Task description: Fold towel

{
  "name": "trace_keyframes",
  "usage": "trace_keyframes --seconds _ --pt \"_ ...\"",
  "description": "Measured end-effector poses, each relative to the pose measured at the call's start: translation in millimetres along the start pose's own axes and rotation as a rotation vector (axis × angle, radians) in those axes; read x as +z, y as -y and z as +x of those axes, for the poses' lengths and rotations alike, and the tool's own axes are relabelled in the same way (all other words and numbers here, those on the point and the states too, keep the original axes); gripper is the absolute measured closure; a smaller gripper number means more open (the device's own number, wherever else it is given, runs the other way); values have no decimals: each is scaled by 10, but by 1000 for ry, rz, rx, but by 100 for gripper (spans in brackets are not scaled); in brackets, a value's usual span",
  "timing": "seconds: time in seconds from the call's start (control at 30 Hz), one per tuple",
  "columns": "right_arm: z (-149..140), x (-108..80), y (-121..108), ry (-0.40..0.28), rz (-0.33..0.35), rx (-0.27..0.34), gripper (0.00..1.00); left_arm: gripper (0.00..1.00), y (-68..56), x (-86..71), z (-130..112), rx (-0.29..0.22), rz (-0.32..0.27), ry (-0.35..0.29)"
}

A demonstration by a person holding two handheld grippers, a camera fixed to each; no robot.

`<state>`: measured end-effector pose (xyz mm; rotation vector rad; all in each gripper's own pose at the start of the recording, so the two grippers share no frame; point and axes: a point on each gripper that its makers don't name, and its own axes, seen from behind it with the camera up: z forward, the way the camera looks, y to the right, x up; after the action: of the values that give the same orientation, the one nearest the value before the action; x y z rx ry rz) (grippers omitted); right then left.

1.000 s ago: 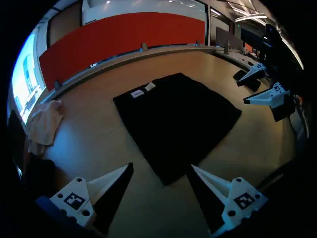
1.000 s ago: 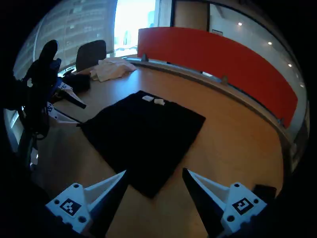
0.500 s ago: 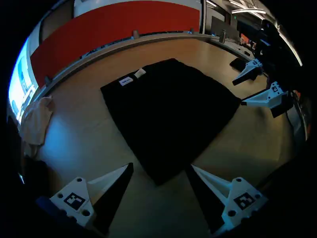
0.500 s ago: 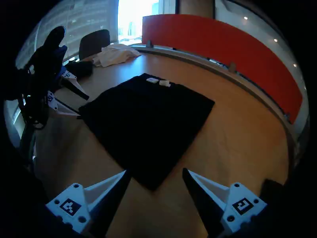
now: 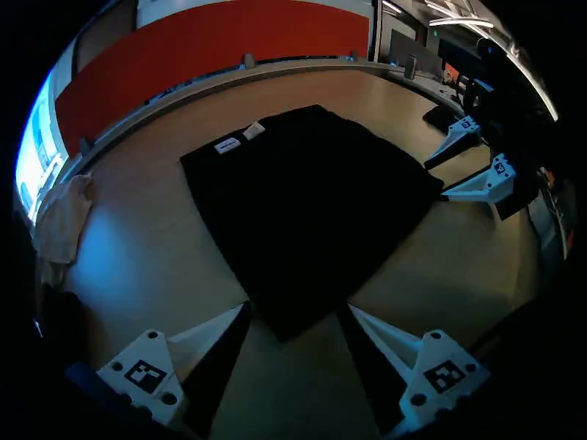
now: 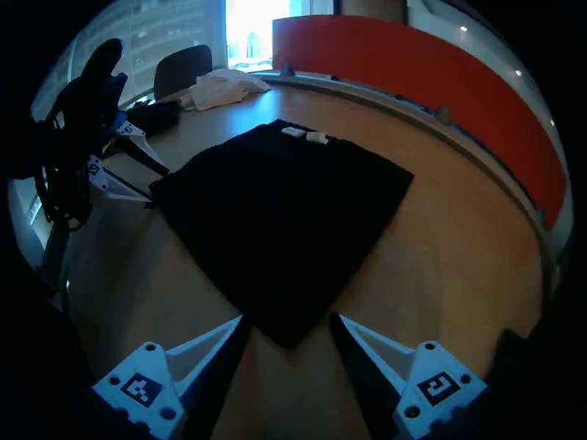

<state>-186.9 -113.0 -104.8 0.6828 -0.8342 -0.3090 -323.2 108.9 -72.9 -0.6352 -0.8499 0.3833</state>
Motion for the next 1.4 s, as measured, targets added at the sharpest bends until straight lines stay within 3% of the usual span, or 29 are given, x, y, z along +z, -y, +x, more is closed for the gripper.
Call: trace_keyframes --seconds 0.47,0.67,0.8,1.0,1.4 --pt "1 -5 -14 4 8 0 53 34 -15 -8 -3 -9 3 6" --pt "11 -1 21 5 11 -1 68 47 -43 -12 -1 -8 2 10" --pt "17 6 56 6 16 3 77 69 -34 -10 2 -12 7 12" --pt "56 12 107 -5 22 12 83 84 -13 -5 4 -21 25 12" --pt "209 -124 81 -54 0 25 85 86 -12 -88 119 -33 41 -3"
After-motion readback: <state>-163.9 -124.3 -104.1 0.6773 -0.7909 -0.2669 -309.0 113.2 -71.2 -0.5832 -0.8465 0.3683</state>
